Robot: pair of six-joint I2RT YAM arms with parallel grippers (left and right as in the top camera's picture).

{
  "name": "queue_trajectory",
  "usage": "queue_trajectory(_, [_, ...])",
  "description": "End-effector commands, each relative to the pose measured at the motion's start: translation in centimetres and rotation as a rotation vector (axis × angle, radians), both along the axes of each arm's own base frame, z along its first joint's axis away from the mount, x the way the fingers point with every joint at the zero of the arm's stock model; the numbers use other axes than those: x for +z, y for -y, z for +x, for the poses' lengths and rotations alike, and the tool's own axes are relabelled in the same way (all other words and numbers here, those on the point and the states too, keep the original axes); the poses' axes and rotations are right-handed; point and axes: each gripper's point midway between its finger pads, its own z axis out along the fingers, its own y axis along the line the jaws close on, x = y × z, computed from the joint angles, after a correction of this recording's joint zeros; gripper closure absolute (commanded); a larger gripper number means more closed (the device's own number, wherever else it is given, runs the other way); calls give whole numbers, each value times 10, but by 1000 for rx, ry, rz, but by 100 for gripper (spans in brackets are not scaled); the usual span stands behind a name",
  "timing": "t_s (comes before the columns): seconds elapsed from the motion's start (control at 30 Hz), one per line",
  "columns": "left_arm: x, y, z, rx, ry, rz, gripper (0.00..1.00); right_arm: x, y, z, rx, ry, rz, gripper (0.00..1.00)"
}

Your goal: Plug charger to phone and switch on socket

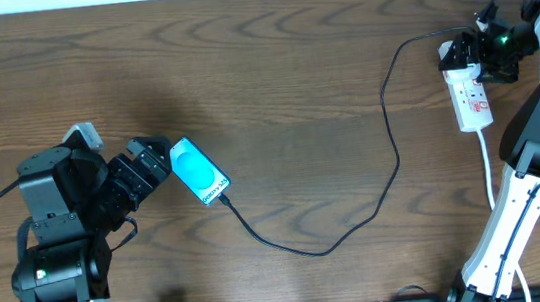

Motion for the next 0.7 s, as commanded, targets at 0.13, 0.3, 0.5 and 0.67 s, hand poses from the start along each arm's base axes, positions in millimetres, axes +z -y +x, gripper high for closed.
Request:
queue_trajectory(0.13, [0,-4,0,19,-3,11,6,1,-12,7,9,10,18,1])
queue_trajectory(0.3, [0,-4,0,19,-3,11,6,-5,-13,4,5,-9,26,1])
queue_trajectory(0.5, [0,-4,0,19,-3,11,6,-24,-18,-2,-7,-46,40,1])
queue_trajectory(0.67, [0,-4,0,19,-3,11,6,-51,-26,-11,-24,-86,62,1])
